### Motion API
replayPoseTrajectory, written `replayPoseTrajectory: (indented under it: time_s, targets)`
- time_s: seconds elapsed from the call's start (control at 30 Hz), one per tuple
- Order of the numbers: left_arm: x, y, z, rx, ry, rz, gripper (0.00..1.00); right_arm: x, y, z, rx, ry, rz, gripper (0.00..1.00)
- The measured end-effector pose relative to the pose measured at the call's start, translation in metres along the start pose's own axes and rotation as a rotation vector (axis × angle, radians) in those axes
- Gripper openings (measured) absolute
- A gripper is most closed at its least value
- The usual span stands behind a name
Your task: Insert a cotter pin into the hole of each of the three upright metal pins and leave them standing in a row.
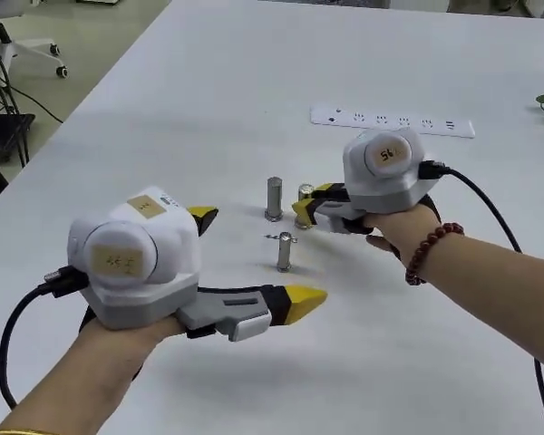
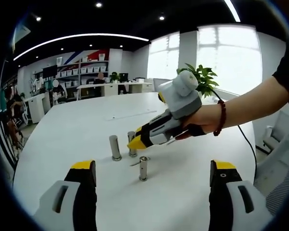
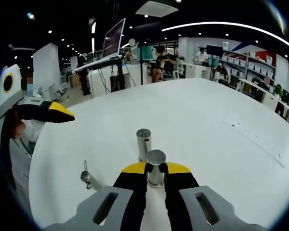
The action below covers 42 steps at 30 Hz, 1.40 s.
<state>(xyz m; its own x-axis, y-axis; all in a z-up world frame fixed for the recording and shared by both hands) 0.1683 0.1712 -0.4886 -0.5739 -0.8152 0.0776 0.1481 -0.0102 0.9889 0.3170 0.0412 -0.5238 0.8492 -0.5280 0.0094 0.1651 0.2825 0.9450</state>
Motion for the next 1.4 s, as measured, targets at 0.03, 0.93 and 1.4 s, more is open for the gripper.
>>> replayPoseTrajectory:
  time_s: [0.03, 0.93, 1.4]
  targets:
    - [0.0, 0.0, 0.001, -0.002, 0.003, 0.0, 0.98, -0.001, 0.001, 0.002, -0.002, 0.0, -0.001, 0.08]
    - [0.012, 0.002, 0.018, 0.003, 0.018, -0.007, 0.97, -0.022, -0.016, 0.071, -0.048, 0.001, 0.01, 0.08]
    - [0.015, 0.003, 0.021, 0.003, 0.02, -0.012, 0.96, -0.038, -0.032, 0.094, -0.051, 0.002, -0.009, 0.08]
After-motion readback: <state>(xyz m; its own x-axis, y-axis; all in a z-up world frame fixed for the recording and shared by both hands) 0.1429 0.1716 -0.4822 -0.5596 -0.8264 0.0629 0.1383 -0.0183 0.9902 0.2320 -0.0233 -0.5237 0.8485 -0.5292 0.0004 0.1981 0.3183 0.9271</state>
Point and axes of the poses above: the centre of the closed fingertips' face, and the gripper's own axes: z roughly backward along the fingers, x roughly to its right, y roughly out of its top, the point moved 9 cm from there along z, roughly backward along the fingers, and after that the axes turned 14 degrees about x, right-handed, at the moved point
